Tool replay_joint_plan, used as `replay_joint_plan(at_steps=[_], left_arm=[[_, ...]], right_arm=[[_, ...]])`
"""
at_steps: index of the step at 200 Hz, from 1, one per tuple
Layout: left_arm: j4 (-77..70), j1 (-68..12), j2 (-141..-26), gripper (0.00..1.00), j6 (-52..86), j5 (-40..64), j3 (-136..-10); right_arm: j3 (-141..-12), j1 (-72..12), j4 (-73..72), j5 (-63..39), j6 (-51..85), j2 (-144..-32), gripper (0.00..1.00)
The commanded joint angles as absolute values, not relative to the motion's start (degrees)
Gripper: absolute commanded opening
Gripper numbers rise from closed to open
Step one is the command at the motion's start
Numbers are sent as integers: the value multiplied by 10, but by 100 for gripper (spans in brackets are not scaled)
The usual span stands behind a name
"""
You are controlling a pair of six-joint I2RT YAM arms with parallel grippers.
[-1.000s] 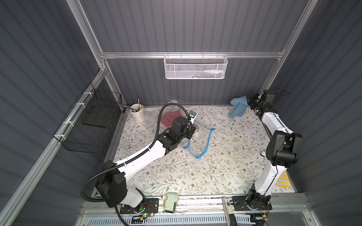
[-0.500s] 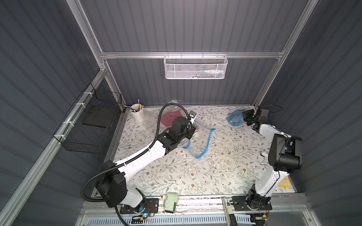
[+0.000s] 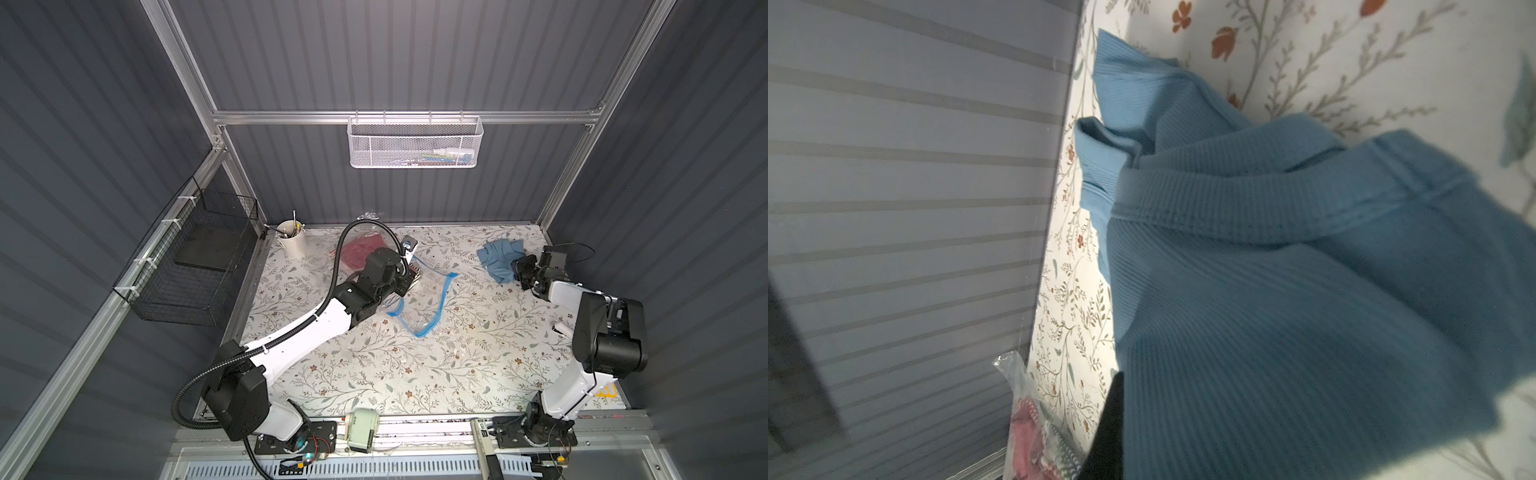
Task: Take the tank top out of the vacuum bag
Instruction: Place the tank top at the center of the board.
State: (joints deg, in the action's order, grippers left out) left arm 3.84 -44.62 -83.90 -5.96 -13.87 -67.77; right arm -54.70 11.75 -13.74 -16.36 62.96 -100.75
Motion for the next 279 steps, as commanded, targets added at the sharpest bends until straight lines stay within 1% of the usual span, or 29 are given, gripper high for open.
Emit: replay_joint_plan(at_steps=[1, 34, 46, 73, 80, 86, 87, 96, 163, 196, 222, 248, 263, 279], left_arm=[[50, -441, -822, 0, -57, -133, -686], [50, -441, -824, 0, -56, -132, -686], [50, -441, -824, 0, -54, -129, -686], [50, -441, -821, 0, -54, -131, -686], [50, -441, -821, 0, -54, -131, -686], [50, -441, -821, 0, -54, -131, -686], [50, -441, -821, 0, -54, -131, -686], [50, -441, -820, 0, -54, -131, -686], [50, -441, -817, 0, -51, -127, -686], [50, -442, -815, 0, -51, -127, -686], [49, -442, -815, 0, -50, -126, -686], [49, -441, -819, 0, -49, -124, -686], [50, -441, -822, 0, -47, -123, -686], [50, -442, -825, 0, -46, -120, -687]], right_arm=[[-528, 119, -158, -170, 627, -995, 0], [-486, 119, -173, -169, 629, -985, 0], [-473, 120, -177, -169, 628, -983, 4], [-456, 121, -182, -172, 622, -985, 7], [-454, 121, -179, -172, 620, -984, 10], [-452, 122, -176, -171, 619, -982, 15], [-451, 123, -175, -171, 618, -982, 17], [-450, 124, -170, -169, 614, -978, 22], [-420, 134, -105, -158, 575, -918, 49], [-390, 148, -56, -145, 532, -860, 60], [-385, 149, 11, -122, 488, -794, 63], [-411, 135, 89, -76, 425, -738, 63], [-462, 107, 132, -44, 364, -743, 60], [-546, 65, 195, -7, 297, -791, 59]])
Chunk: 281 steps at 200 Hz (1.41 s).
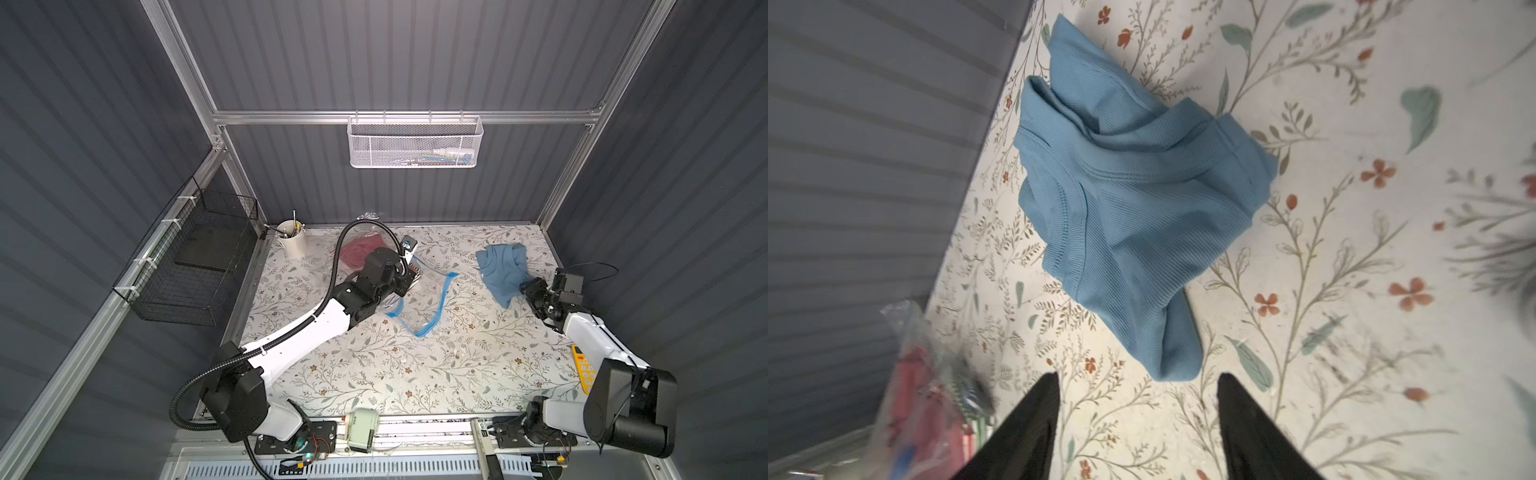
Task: Take the tank top out of the vacuum bag
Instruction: Place the tank top at the center of the board, then adjust the tank top at the center of the board.
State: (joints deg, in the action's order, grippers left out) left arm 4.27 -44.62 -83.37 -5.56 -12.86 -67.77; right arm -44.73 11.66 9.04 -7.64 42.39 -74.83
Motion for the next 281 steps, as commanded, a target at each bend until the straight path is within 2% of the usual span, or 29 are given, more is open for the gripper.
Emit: replay_joint_plan(at_steps=[1, 23, 48, 68, 99, 134, 221, 281], left_arm=[[50, -442, -826, 0, -46, -120, -687], [50, -442, -828, 0, -46, -121, -687], [49, -442, -830, 0, -49, -129, -686], [49, -442, -831, 0, -49, -128, -686], [50, -442, -822, 0, -43, -118, -687], [49, -441, -822, 0, -48, -128, -686], [49, -442, -821, 0, -49, -129, -686], [50, -441, -827, 0, -50, -127, -686]], right_arm=[[-551, 64, 200, -5, 292, -796, 59], [-675, 9, 298, 37, 228, -899, 55], [-748, -25, 324, 91, 196, -981, 51], [-793, -42, 339, 154, 165, -1042, 52], [-835, -47, 343, 194, 134, -1106, 54], [-857, -47, 335, 190, 116, -1136, 58], [-883, -53, 341, 161, 113, -1168, 53], [-875, -78, 331, 159, 87, -1174, 56]])
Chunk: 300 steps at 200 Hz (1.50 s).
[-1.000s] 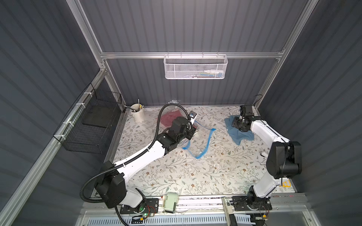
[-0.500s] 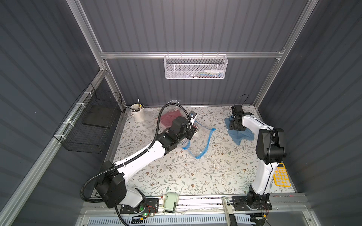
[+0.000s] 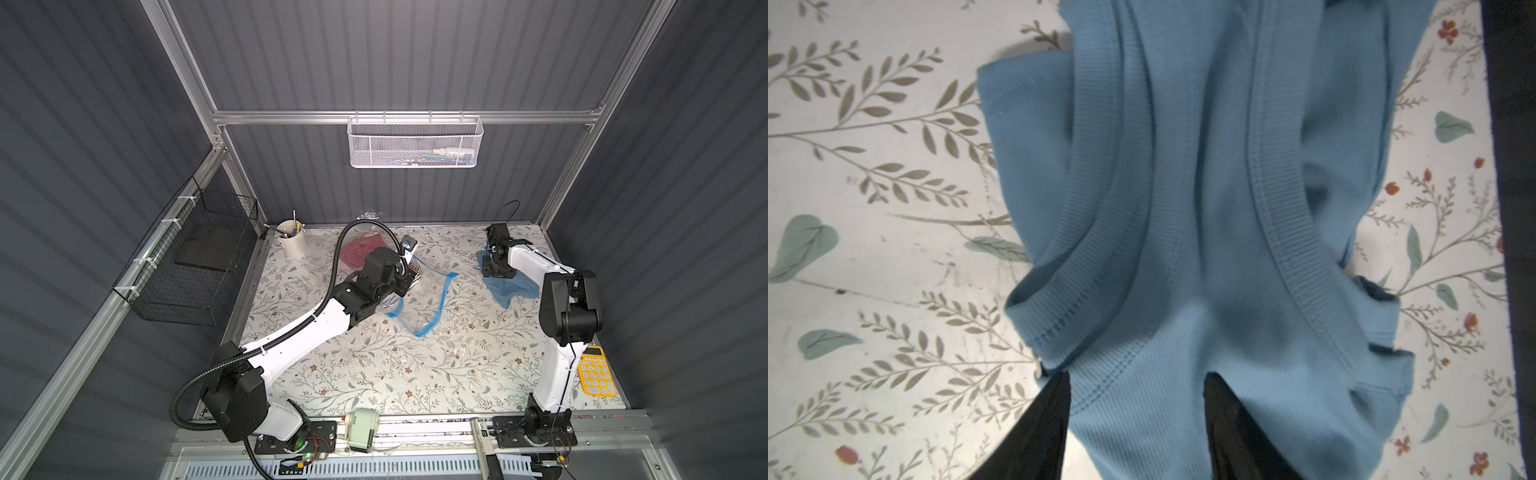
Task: Take the tank top out of the vacuum bag
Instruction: Adjust the tank top at the center of the board.
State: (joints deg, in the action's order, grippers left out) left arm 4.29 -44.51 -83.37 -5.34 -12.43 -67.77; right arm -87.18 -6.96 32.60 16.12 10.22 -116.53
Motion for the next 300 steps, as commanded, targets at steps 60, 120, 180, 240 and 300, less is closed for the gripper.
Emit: replay_joint_plan(at_steps=[60, 120, 180, 240, 300], left_arm=[[50, -442, -834, 0, -49, -125, -687], [50, -442, -834, 0, -49, -127, -686], [50, -441, -834, 0, -50, -127, -687], [50, -441, -834, 0, -53, -130, -686], [50, -442, -837, 0, -54, -132, -686]], right_arm=[[-927, -76, 378, 175, 79, -1229, 57], [-986, -68, 417, 165, 66, -1283, 42], [-1027, -53, 455, 98, 35, -1318, 11], [-1023, -38, 447, 31, 21, -1284, 0], [-1017, 14, 417, -184, 112, -1226, 0]])
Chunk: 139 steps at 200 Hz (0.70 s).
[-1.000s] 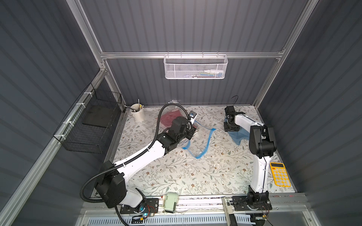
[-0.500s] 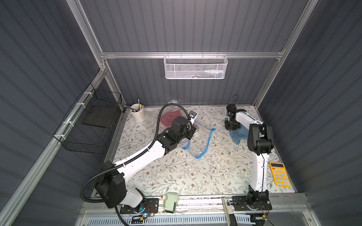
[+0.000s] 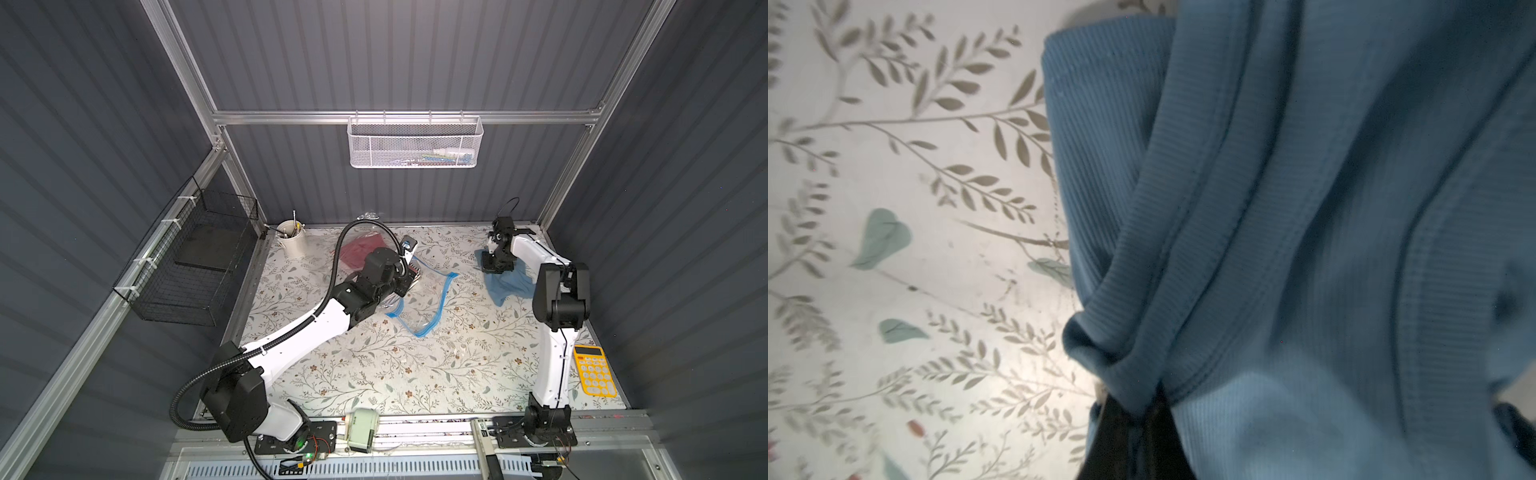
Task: Take the tank top out of the vacuum bag
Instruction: Adjust the tank top at the center of the board.
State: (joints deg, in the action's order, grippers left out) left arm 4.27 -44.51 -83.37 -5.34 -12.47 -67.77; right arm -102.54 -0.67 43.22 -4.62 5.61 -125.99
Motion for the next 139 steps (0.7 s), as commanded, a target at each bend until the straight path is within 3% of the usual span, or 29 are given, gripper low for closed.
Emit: replay_joint_plan(at_steps=[1, 36, 74, 83, 91, 96, 122, 139], left_arm=[[50, -442, -837, 0, -54, -132, -686], [50, -441, -835, 0, -54, -134, -686], [50, -442, -835, 0, -54, -131, -686], [50, -441, -834, 0, -54, -132, -686], [50, -442, -835, 0, -54, -134, -686], [50, -441, -835, 0, -55, -134, -686], [50, -441, -838, 0, -54, -132, -686], [51, -441, -842, 0, -54, -132, -687]], right_arm=[[-1016, 15, 415, -185, 114, -1225, 0], [-974, 39, 334, -304, 206, -1195, 0], [-993, 25, 356, -293, 204, -1233, 2], [-993, 21, 359, -295, 200, -1241, 10], [-990, 18, 360, -300, 196, -1246, 32], [-987, 15, 357, -307, 192, -1247, 40], [-962, 3, 342, -283, 168, -1223, 60], [-961, -10, 336, -216, 159, -1198, 66]])
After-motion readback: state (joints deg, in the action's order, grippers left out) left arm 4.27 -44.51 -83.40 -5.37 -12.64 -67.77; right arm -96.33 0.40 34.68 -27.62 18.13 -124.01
